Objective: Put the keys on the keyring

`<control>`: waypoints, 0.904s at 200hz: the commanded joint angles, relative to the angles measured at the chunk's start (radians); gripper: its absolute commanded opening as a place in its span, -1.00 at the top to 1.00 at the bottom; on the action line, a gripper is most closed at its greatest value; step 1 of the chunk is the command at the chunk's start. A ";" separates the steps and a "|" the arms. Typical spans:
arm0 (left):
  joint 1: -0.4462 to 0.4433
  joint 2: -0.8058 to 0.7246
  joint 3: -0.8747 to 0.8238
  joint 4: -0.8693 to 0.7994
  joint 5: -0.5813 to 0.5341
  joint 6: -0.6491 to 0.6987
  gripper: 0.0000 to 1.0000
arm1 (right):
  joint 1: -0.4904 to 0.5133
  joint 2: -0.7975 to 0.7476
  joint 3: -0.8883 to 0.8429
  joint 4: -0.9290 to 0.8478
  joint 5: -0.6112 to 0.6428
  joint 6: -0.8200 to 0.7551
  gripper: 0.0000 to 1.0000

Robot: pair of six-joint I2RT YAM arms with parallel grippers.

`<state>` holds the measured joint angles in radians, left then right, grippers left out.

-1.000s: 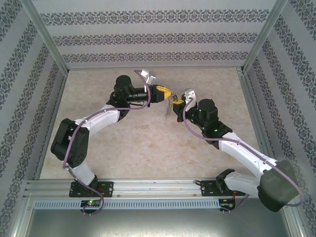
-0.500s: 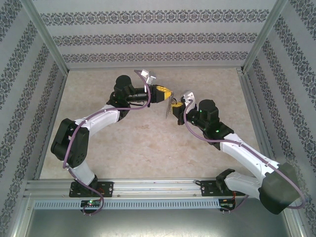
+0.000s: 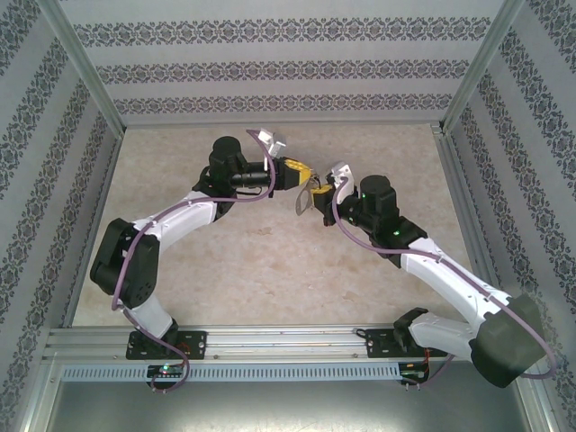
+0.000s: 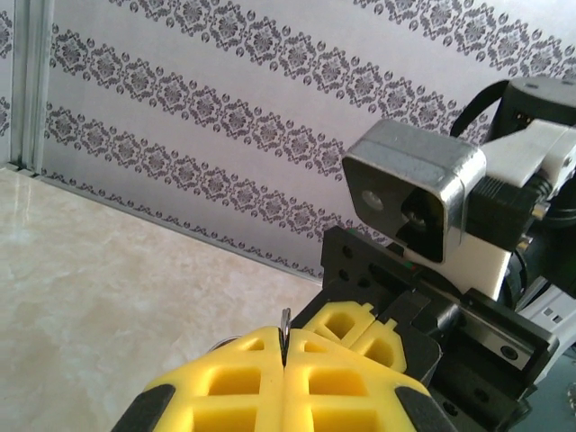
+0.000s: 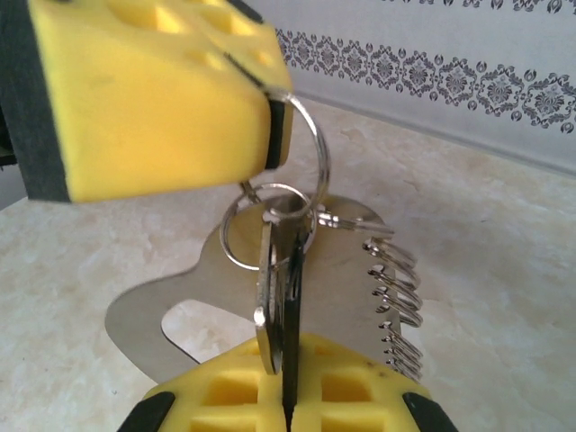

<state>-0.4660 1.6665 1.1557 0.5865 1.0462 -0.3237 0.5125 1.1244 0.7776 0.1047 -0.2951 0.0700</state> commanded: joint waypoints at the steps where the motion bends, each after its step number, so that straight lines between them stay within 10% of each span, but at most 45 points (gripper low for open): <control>1: -0.028 -0.057 0.023 -0.142 -0.016 0.137 1.00 | -0.007 0.006 0.048 -0.034 -0.006 -0.031 1.00; 181: -0.044 -0.042 0.041 -0.184 -0.025 0.166 1.00 | -0.052 0.003 0.094 -0.103 -0.007 -0.068 1.00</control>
<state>-0.4919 1.6379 1.1603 0.4065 1.0004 -0.1818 0.4606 1.1282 0.8295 -0.0048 -0.2962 0.0185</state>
